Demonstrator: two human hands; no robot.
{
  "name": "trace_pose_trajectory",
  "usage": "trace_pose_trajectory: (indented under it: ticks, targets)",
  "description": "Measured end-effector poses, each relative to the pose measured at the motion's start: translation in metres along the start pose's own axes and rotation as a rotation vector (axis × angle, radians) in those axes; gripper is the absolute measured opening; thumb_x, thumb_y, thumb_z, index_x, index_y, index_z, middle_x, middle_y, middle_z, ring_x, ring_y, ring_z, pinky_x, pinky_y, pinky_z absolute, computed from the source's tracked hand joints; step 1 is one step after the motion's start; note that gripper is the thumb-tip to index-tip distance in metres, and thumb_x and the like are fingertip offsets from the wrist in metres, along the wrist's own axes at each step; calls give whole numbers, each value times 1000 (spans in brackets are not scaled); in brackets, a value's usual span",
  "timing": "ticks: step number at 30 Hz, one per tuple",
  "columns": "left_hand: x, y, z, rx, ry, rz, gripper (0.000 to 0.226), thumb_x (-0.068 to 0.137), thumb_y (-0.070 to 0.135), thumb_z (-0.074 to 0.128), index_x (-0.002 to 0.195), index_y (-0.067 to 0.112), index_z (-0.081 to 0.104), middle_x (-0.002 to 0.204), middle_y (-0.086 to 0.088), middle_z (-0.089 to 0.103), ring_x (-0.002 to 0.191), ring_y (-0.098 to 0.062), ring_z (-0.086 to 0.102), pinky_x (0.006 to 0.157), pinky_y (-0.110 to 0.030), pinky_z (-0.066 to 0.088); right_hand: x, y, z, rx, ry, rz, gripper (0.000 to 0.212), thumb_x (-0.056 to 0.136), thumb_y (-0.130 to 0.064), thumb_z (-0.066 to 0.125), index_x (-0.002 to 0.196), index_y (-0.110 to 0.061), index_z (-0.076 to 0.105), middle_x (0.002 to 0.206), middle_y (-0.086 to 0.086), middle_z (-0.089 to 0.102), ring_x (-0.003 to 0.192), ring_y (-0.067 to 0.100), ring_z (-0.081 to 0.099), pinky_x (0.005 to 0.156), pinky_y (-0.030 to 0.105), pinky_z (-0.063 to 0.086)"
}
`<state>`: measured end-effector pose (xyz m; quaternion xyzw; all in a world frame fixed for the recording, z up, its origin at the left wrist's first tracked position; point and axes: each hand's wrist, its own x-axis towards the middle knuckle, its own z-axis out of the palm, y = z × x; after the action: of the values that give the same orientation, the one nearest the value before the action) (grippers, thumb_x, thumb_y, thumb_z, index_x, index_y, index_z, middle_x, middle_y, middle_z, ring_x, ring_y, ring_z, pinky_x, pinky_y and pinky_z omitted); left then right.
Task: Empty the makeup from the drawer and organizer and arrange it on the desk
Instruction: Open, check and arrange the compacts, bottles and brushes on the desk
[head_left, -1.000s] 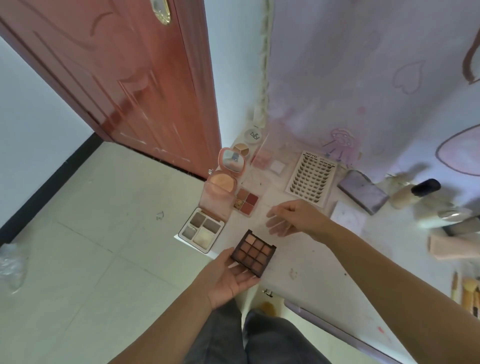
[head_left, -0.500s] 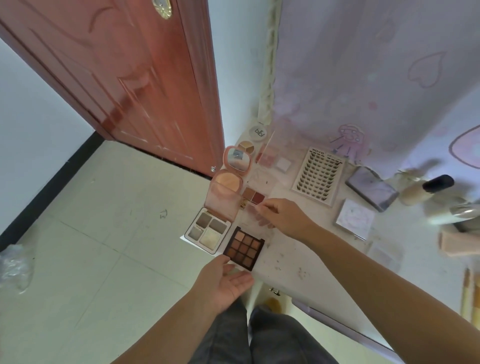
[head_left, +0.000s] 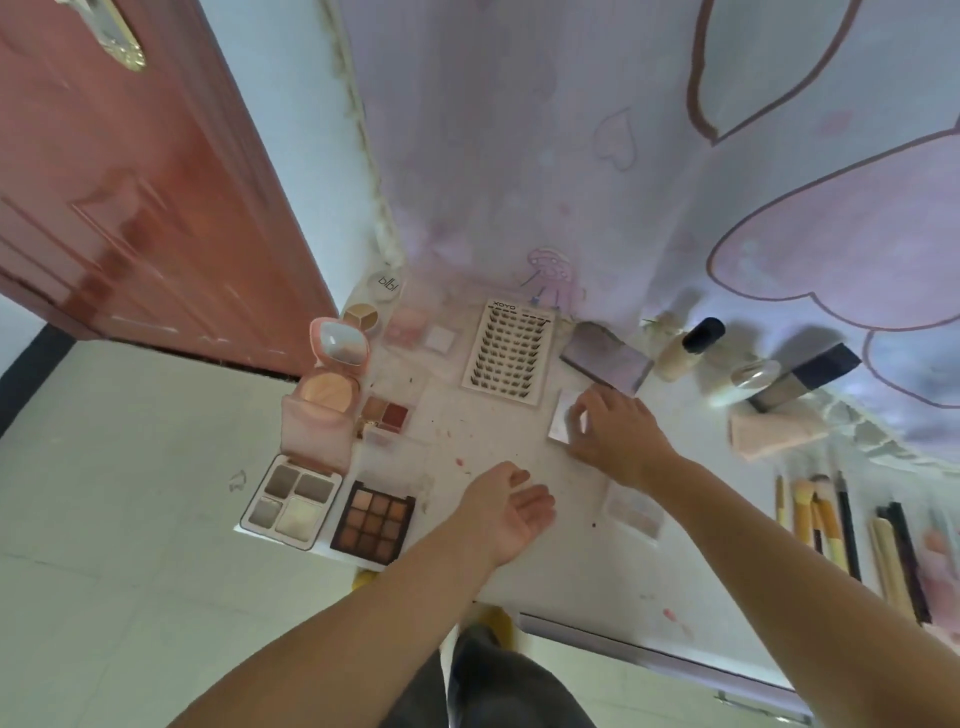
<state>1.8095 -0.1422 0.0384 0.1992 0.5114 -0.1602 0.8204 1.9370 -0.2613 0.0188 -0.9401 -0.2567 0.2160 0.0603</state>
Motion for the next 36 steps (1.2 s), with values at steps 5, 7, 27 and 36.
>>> trace_pose_trajectory:
  ticks: [5, 7, 27, 36]
  targets:
    - [18, 10, 18, -15, -105, 32, 31, 99, 29, 41, 116, 5, 50, 106, -26, 55, 91, -36, 55, 93, -45, 45, -12, -11, -14, 149, -24, -112, 34, 80, -44, 62, 102, -21, 50, 105, -2, 55, 97, 18, 53, 79, 28, 45]
    - [7, 10, 16, -8, -252, 5, 40, 98, 41, 41, 119, 10, 54, 111, -25, 59, 96, -36, 59, 91, -48, 50, -30, -19, -24, 270, -19, -159, 39, 77, -52, 63, 102, -26, 48, 94, -9, 55, 83, 9, 52, 66, 20, 40]
    - [-29, 9, -16, 50, -423, 104, 52, 91, 42, 55, 131, 11, 48, 127, -25, 56, 108, -38, 61, 86, -47, 54, -61, -62, -61, 248, -318, -384, 50, 78, -27, 59, 123, -31, 39, 102, 0, 64, 88, 22, 63, 80, 43, 55]
    - [-31, 9, -15, 71, -385, 103, 49, 90, 41, 57, 128, 11, 51, 123, -28, 57, 109, -40, 61, 88, -49, 53, -63, -63, -56, 269, -351, -379, 49, 81, -21, 56, 126, -27, 37, 99, 1, 61, 87, 23, 60, 76, 40, 54]
